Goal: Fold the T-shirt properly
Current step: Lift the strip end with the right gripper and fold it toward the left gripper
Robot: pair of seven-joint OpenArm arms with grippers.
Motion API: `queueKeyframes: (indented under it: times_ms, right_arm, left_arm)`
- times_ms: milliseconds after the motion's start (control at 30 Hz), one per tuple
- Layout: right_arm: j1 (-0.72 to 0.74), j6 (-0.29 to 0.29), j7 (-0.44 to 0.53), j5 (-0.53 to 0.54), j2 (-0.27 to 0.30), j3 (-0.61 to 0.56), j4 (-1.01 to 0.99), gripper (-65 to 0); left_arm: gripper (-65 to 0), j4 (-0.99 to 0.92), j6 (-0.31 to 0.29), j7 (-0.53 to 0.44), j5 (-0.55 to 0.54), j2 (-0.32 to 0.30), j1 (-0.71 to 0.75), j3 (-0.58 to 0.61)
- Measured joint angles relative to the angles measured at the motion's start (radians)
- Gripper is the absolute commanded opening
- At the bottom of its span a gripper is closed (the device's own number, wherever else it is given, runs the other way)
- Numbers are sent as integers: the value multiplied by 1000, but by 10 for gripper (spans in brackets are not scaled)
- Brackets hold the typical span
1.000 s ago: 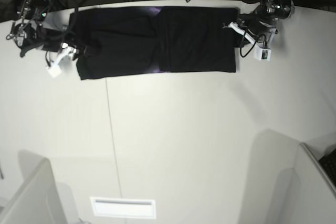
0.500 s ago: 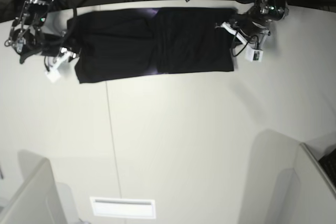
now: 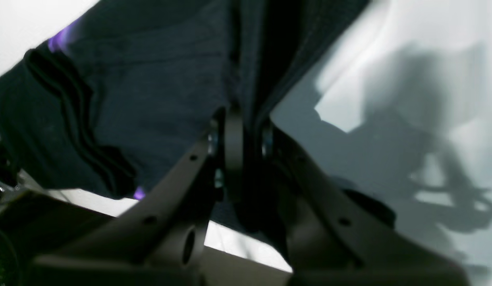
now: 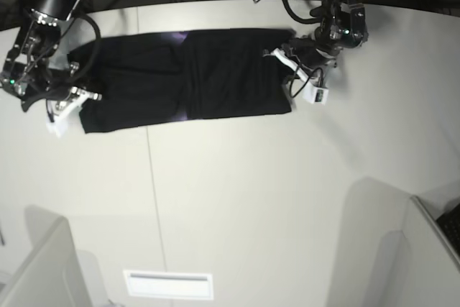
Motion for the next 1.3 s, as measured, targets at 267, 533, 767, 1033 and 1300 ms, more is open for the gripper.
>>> queueKeyframes:
  times_ms: [267, 533, 767, 1033, 1300]
  right_arm:
    - [-73, -1, -8, -50, -26, -46, 256, -650]
    - [-120, -38, -7, -58, -113, -152, 441, -650]
    - [-135, -50, -5, -59, -150, -268, 473, -650]
    - [-168, -105, 1, -62, -169, -349, 501, -650]
    - [-208, -159, 55, 153, -163, -394, 501, -650]
  left_arm:
    - [-650, 27, 80, 18, 3, 3, 2, 48]
    - [-650, 32, 83, 29, 9, 0, -7, 48]
    - [-650, 32, 83, 29, 10, 0, -8, 48]
    - [-650, 32, 83, 29, 10, 2, -8, 48]
    - [-650, 32, 83, 29, 9, 2, -8, 48]
